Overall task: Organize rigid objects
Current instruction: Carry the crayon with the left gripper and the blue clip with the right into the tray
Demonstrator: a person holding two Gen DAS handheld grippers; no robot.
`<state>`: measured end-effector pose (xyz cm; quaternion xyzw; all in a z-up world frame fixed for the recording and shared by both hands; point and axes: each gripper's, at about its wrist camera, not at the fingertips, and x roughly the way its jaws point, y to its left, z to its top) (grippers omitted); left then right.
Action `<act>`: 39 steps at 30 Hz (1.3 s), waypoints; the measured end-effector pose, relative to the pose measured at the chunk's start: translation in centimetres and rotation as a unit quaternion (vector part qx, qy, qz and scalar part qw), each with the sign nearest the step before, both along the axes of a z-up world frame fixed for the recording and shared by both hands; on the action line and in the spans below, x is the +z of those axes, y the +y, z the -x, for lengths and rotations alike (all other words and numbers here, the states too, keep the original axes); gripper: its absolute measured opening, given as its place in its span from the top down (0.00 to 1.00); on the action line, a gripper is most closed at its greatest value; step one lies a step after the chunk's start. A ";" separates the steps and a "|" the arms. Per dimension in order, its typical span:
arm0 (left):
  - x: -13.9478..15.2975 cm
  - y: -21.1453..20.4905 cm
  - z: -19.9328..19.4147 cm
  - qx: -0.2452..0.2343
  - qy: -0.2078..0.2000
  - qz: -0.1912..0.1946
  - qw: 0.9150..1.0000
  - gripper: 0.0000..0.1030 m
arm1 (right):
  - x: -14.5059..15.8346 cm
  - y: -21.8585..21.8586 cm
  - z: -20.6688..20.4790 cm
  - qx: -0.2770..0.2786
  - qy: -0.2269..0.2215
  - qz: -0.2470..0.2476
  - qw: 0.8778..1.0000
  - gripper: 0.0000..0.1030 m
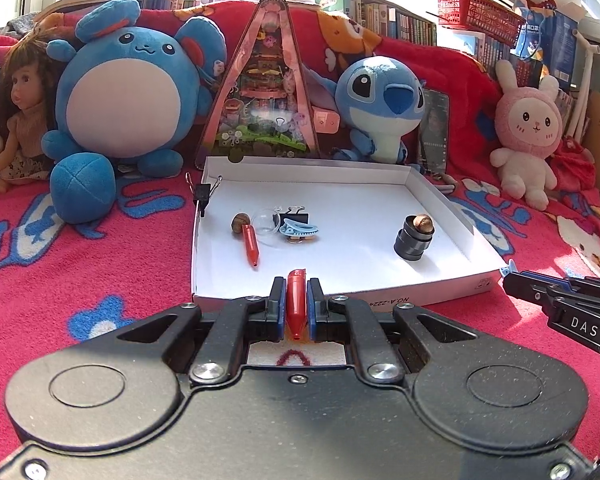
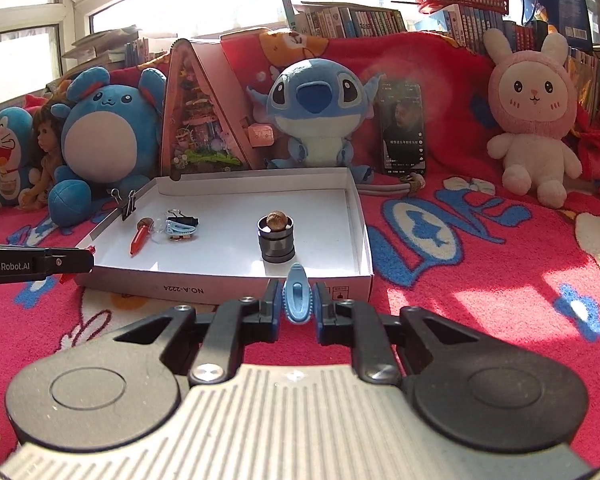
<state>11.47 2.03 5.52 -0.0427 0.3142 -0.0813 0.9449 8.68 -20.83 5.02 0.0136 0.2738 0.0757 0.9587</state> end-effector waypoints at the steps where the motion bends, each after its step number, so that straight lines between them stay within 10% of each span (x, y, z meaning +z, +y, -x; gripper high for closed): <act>1: 0.1 0.1 -0.4 0.000 0.002 0.002 1.000 0.90 | 0.2 -0.1 -0.4 -0.002 -0.001 -0.001 1.000 0.80; 39: -2.5 1.4 -10.1 0.043 0.071 0.025 0.996 0.90 | -0.9 -2.7 -12.1 -0.069 0.109 -0.114 0.985 0.80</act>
